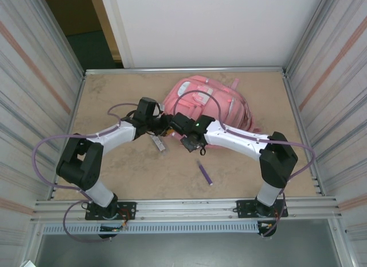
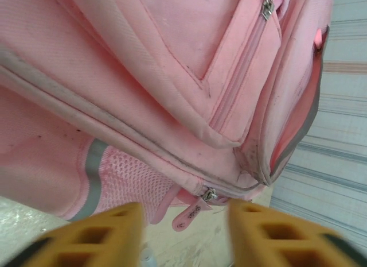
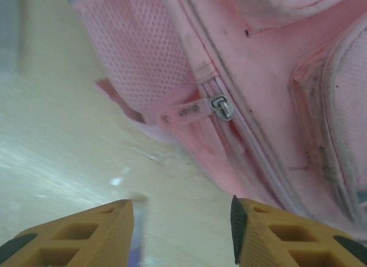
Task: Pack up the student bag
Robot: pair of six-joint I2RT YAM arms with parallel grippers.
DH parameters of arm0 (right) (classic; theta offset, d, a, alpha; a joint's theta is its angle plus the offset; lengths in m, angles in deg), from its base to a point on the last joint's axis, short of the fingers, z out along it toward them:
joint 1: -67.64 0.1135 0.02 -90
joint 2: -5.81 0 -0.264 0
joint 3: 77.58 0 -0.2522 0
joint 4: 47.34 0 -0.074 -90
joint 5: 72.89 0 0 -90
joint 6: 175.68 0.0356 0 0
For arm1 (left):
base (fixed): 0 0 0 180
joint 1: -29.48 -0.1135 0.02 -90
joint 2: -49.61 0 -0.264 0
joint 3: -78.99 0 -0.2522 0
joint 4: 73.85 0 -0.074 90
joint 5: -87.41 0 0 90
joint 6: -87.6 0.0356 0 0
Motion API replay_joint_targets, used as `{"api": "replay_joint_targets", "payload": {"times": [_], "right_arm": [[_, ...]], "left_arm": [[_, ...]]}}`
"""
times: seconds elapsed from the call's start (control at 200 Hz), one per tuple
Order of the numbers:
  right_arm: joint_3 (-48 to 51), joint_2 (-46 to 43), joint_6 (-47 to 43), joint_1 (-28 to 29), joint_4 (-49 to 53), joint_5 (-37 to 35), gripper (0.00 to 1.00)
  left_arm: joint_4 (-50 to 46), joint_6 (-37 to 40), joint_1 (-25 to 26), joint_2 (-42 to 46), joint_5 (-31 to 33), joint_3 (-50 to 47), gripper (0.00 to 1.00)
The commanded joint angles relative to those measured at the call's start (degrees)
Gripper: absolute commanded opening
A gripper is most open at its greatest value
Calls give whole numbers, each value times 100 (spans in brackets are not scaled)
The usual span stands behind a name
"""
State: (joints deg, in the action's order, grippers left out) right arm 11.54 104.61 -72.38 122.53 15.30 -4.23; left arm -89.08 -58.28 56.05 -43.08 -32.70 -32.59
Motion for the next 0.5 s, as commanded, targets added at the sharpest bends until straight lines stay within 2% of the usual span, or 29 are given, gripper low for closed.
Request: {"api": "replay_joint_targets", "payload": {"times": [0.0,0.06,0.236,0.491], "right_arm": [[143,-18,-1285,45,-524,-523,52],[270,21,-1444,112,-876,-495,53],[180,501,-1793,301,-1321,-1293,53],[-22,1216,-1654,408,-1258,-1860,53]], "left_arm": [[-134,-9,-62,-160,83,218,63],[-129,-122,-55,-290,115,320,65],[-22,-338,-161,-665,481,500,63],[101,-548,-275,-1044,649,636,46]]}}
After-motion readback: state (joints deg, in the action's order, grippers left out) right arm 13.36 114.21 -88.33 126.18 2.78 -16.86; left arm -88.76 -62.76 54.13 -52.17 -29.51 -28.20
